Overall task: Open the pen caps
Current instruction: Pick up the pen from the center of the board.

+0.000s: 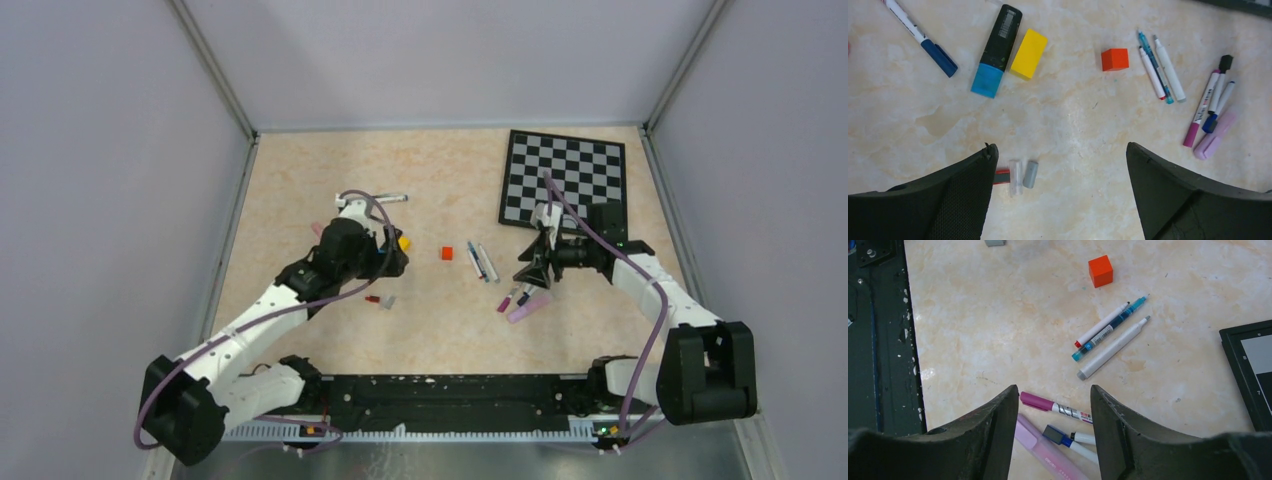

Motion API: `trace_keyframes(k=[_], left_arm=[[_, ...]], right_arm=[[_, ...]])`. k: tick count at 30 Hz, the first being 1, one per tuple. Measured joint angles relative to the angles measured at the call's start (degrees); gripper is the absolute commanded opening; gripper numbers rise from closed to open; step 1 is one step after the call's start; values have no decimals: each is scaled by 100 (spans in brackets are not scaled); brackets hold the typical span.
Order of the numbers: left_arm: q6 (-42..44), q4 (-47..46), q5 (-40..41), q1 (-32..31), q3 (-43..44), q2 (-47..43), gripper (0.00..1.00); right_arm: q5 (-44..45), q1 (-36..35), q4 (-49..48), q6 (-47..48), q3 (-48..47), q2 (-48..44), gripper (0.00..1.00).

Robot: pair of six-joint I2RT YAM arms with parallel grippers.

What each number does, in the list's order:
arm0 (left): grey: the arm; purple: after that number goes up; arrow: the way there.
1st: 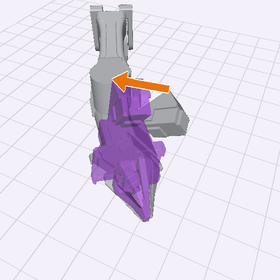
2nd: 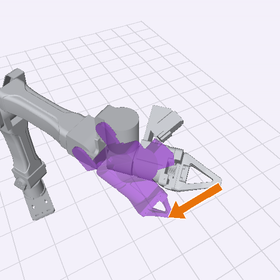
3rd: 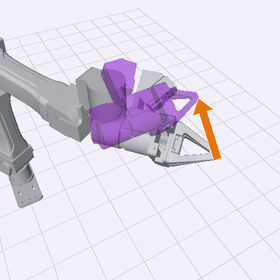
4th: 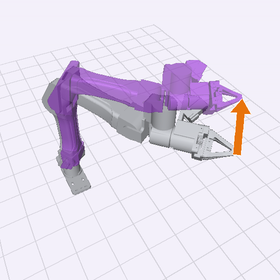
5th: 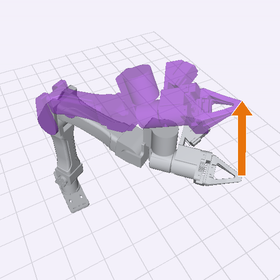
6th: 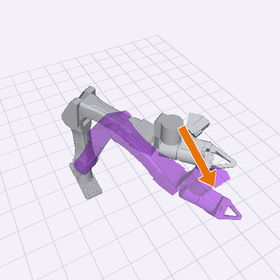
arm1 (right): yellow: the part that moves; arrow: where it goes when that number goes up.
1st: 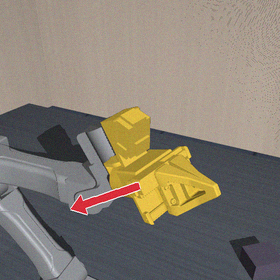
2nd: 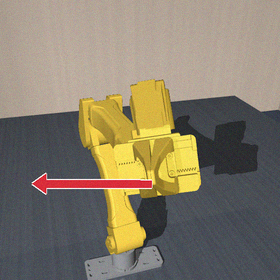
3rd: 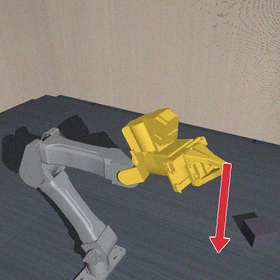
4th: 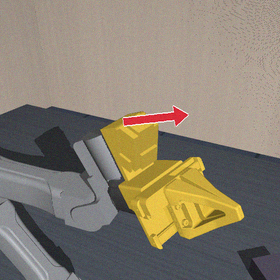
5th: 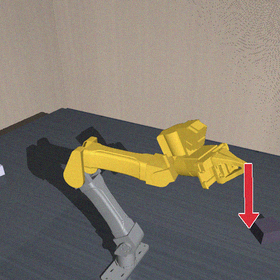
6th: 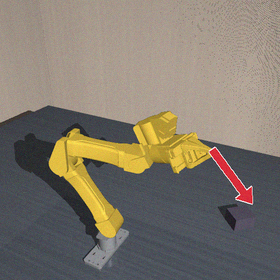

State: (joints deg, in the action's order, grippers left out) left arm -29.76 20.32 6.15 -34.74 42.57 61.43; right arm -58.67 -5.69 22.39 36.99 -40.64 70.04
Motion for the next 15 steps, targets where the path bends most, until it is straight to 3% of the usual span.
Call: trace_keyframes(k=[3, 10, 15], left_arm=[[-17, -463, -509, 350, -361, -382, 99], [-208, -1147, -1329, 391, -872, -592, 99], [-435, -1547, -1626, 391, -1093, -697, 99]], right_arm=[[-101, 22, 192, 479, 133, -74, 57], [-140, 26, 1631, 3093, 251, -131, 58], [111, 24, 2151, 3989, 219, -9, 57]])
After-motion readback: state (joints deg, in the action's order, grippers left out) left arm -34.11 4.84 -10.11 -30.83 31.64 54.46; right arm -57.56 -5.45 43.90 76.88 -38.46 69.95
